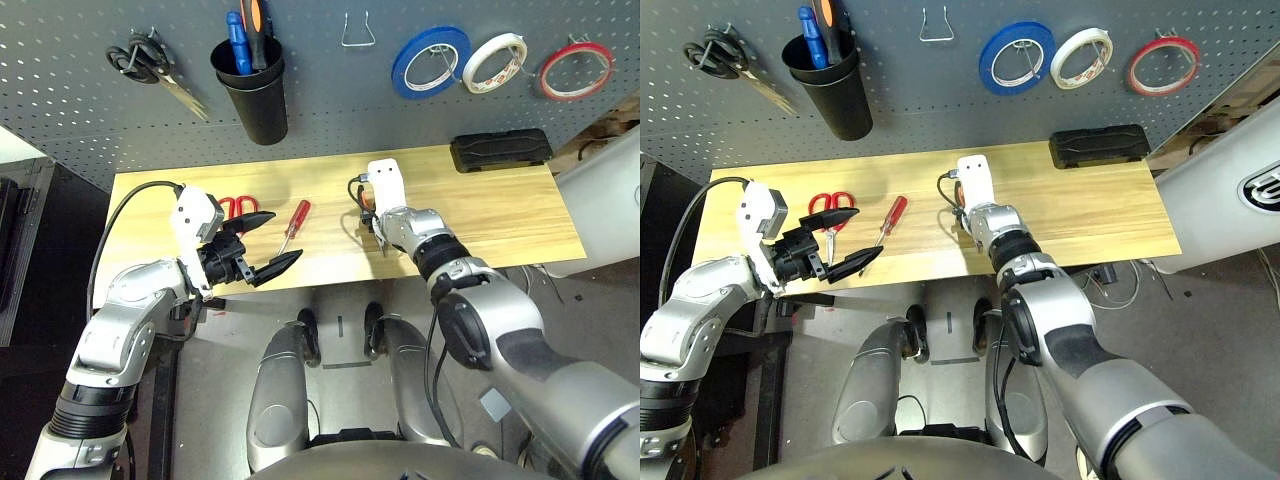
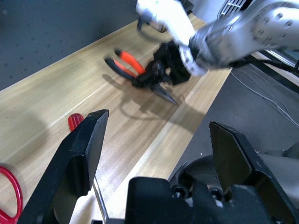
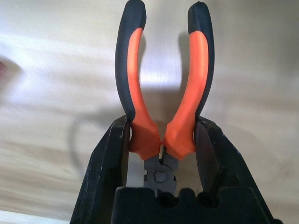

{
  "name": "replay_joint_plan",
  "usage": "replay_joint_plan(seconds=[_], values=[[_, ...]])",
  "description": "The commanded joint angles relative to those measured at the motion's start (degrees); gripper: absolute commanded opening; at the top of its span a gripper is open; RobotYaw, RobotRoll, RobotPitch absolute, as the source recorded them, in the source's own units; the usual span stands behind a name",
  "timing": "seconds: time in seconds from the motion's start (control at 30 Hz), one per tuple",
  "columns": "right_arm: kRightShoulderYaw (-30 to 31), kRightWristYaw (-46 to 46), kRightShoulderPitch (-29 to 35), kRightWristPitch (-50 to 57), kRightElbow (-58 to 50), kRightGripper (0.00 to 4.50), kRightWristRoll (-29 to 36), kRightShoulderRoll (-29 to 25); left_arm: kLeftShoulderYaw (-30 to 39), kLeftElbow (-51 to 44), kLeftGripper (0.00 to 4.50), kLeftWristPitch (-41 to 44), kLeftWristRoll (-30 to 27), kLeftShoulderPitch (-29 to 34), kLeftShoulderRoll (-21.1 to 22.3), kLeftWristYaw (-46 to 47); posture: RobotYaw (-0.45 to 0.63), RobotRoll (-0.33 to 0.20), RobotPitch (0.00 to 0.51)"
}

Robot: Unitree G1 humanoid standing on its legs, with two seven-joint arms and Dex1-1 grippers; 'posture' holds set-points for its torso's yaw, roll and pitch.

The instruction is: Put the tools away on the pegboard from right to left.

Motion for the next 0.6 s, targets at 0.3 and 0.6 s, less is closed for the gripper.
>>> replay_joint_plan(seconds=[0.3,0.6], values=[[3.9,16.9,8.6,3.3,-38.3,2.12,6.6,-9.9,5.7,-1.8,4.5,-1.5,-2.1,-0.1,-2.3,4.5,0.0,0.0,0.233],[-0.7,25.3,3.8,0.1,-40.8,2.12,14.6,-14.3,11.3,-8.1,4.5,0.8,-5.0,2.2,-1.7,8.1,0.03,0.0,0.223]])
